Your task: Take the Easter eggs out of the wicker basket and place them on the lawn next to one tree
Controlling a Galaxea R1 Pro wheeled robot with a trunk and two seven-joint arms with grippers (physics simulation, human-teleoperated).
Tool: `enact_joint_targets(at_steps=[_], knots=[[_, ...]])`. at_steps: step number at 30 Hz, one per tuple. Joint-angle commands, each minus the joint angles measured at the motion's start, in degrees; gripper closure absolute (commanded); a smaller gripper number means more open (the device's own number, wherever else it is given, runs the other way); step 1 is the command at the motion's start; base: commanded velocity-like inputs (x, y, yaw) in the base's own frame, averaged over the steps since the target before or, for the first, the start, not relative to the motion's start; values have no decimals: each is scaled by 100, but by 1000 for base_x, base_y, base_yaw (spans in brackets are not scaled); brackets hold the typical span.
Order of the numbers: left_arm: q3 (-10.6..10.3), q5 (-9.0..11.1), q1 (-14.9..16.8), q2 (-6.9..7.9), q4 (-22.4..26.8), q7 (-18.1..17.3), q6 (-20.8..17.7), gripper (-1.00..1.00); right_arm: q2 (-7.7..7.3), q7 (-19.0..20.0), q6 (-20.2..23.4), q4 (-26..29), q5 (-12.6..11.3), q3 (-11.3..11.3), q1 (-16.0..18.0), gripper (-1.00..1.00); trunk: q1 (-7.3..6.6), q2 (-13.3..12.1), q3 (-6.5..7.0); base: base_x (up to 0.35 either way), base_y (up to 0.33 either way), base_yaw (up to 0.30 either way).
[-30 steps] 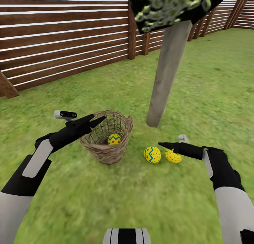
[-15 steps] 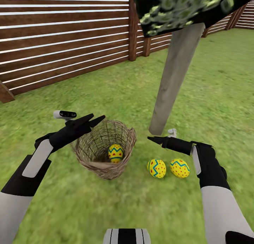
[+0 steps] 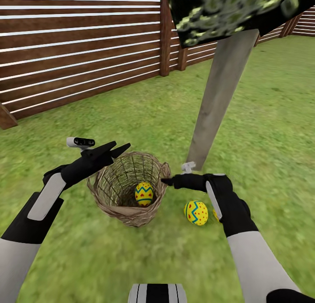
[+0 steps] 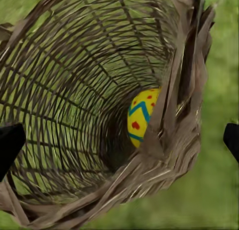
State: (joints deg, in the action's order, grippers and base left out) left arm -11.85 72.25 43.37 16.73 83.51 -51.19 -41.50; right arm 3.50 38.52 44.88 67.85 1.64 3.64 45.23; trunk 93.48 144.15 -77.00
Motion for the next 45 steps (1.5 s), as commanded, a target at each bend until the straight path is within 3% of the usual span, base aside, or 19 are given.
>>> enact_joint_targets(at_steps=[1, 11, 15, 27, 31, 35, 45], knots=[[-10, 44, 0, 5, -1, 4, -34, -100, 7, -207, 158, 186, 1, 79, 3, -100, -1, 2, -4, 0, 0, 0], [-10, 44, -1, 4, -1, 4, -31, -100, 90, -370, 407, 540, -14, 190, 3, -100, -1, 2, -4, 0, 0, 13], [-10, 43, -1, -3, -1, 4, -31, -100, 99, -372, 423, 818, -14, 354, 3, -100, -1, 2, -4, 0, 0, 234], [-10, 37, 3, -4, -2, 13, -34, -100, 218, -475, 412, 869, 25, 390, 3, -100, -1, 2, -4, 0, 0, 288], [-10, 41, 2, -4, -2, 13, -30, -100, 228, -819, 404, 870, 32, 493, 3, -100, -1, 2, -4, 0, 0, 290], [-10, 40, 2, -4, -4, 13, -32, -100, 230, -1420, 376, 867, 22, 868, 3, -100, -1, 2, -4, 79, 43, 261], [-10, 36, 2, -4, -1, 16, -27, -100, 223, -2330, 372, 857, 32, 976, 3, -100, -1, 2, -4, 232, 166, 44]])
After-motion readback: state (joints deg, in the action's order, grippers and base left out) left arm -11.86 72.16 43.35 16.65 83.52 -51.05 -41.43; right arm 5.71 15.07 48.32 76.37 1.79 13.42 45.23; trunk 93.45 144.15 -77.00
